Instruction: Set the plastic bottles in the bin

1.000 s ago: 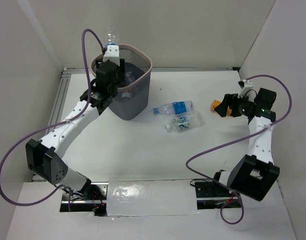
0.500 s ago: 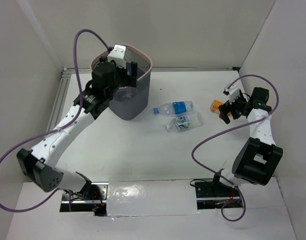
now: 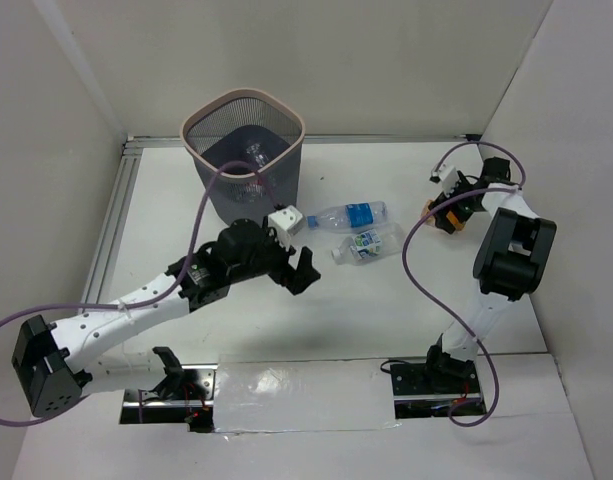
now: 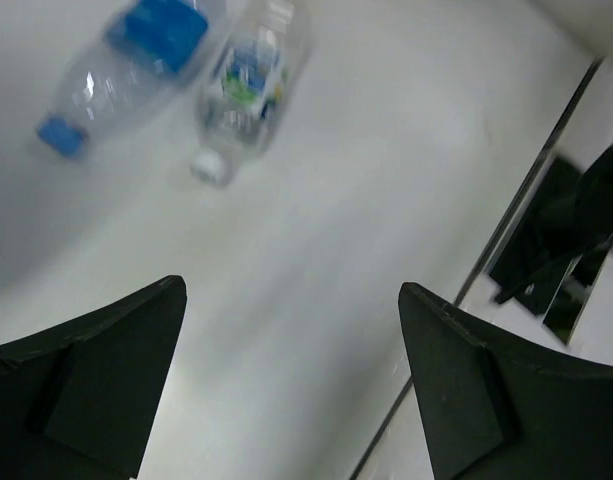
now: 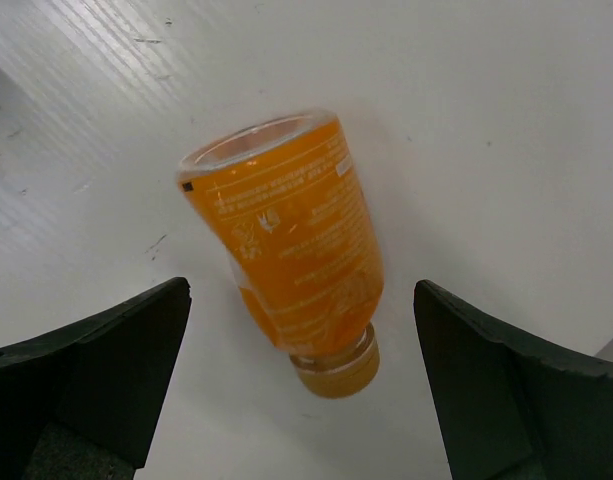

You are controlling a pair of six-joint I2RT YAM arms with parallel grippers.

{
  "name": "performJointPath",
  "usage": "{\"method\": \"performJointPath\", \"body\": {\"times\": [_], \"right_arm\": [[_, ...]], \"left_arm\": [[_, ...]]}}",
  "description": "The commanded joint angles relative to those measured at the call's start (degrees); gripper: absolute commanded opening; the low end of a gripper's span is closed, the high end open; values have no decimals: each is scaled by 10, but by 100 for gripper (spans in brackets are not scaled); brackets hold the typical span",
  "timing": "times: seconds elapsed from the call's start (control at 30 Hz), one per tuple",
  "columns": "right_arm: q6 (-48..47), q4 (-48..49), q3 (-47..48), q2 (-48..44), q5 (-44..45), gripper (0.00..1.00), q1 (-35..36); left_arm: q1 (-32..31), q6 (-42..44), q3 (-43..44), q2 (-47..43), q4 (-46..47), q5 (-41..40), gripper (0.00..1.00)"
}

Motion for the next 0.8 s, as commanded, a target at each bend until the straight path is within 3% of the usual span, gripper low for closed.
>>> {"method": "performJointPath", "body": {"times": [0.0, 0.1, 0.17, 0.2, 0.23, 0.37, 0.4, 0.53, 0.6, 0.77], "right_arm": [[-19, 27, 38, 36, 23, 99, 28], [-37, 10, 64, 84, 31, 97, 41], [-43, -4, 72, 105, 36, 87, 57], [-43, -31, 88, 105, 36, 79, 57], [-48, -49, 99, 111, 25, 59, 57], [-59, -118, 129, 74, -37, 23, 52], [-59, -134, 148, 44, -52, 18, 52], [-41, -213, 246, -24, -158, 12, 111], [38, -197, 291, -52, -185, 12, 181], [306, 123, 345, -86, -190, 13, 341]], "left_arm": [[-19, -41, -26, -18, 28, -22, 100], [-33, -60, -47, -12, 33, -38, 100], [-42, -74, -54, 2, 27, -52, 100], [-50, -74, -54, 12, 22, -57, 100], [-55, -80, -54, 12, 22, -57, 100], [-83, -94, -76, 19, 16, -92, 100], [-91, -94, -82, 19, 16, -92, 100], [-103, -106, -117, 31, 58, -98, 100], [-110, -101, -127, 45, 78, -98, 100], [-122, -89, -127, 91, 91, -92, 100]]}}
